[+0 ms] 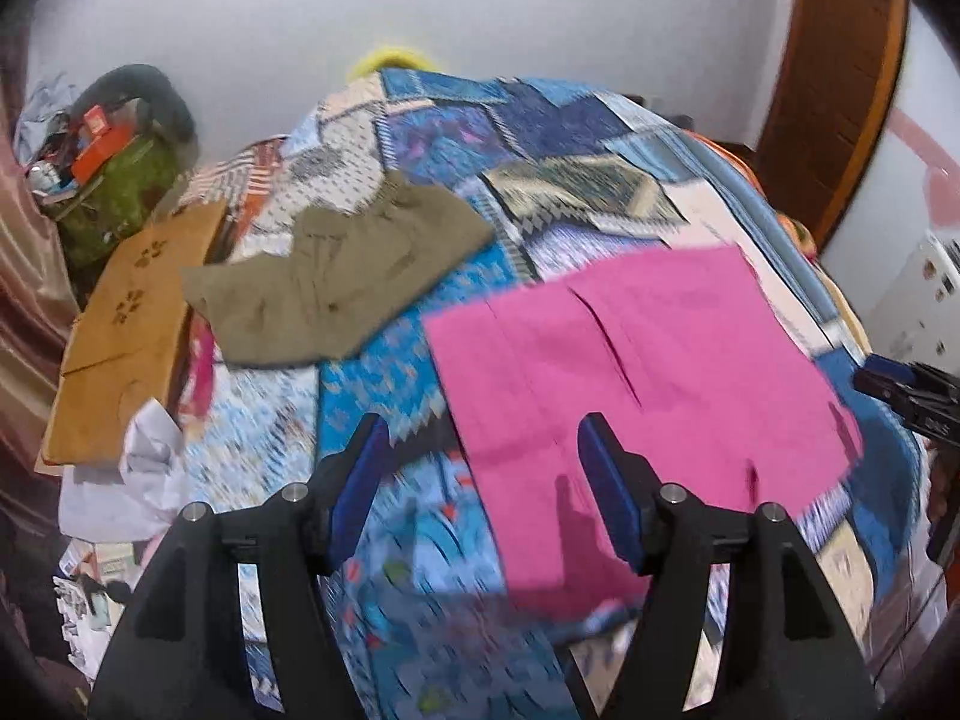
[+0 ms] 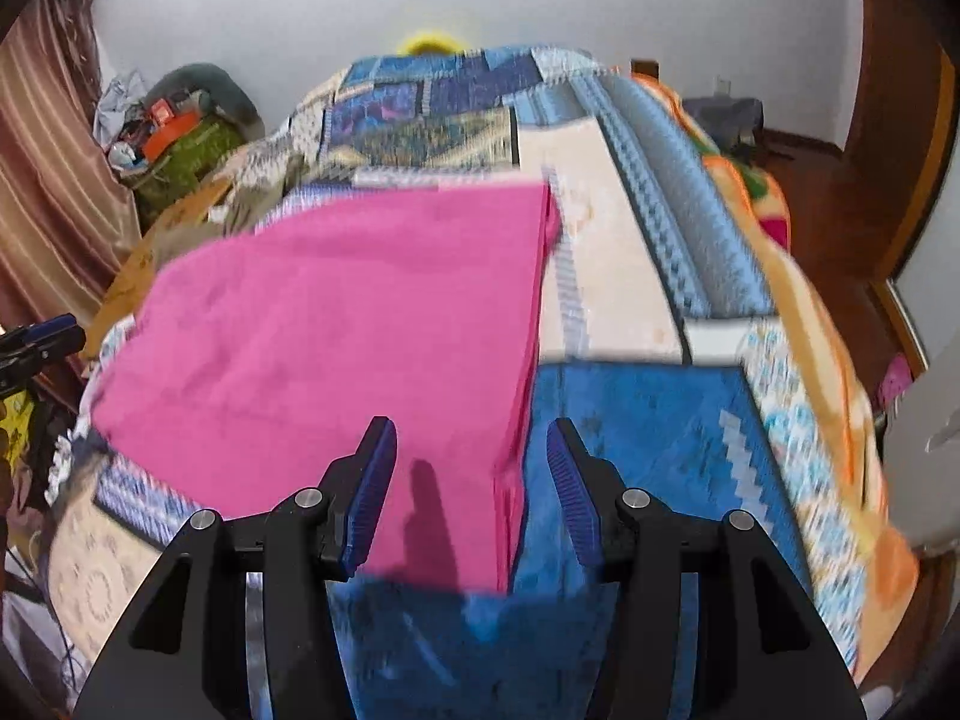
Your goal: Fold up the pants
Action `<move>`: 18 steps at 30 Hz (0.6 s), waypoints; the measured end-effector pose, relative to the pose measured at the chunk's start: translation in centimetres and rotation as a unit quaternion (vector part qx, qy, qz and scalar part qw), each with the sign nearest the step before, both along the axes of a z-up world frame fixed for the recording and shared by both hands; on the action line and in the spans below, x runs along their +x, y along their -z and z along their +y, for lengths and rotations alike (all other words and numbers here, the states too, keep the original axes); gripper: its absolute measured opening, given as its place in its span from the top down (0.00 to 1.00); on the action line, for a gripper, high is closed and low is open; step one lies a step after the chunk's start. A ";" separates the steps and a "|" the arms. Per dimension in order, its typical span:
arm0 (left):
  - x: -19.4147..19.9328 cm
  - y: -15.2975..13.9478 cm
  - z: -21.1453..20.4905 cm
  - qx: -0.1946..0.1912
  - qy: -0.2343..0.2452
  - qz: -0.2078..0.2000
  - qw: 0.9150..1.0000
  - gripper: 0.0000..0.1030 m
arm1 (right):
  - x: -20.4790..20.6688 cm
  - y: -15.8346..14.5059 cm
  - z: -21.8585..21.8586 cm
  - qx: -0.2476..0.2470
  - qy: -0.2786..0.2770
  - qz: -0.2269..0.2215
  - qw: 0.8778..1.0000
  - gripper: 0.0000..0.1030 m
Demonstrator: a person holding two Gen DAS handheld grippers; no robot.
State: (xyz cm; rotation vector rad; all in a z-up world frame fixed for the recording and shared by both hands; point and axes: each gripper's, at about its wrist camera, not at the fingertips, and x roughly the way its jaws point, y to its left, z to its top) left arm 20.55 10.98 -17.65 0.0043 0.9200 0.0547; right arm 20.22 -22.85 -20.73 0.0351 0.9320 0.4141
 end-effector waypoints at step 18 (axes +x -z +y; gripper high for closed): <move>11.3 7.7 3.0 -0.089 -0.036 0.104 0.990 0.35 | 11.5 2.0 2.2 -0.022 -0.018 -0.019 0.999 0.53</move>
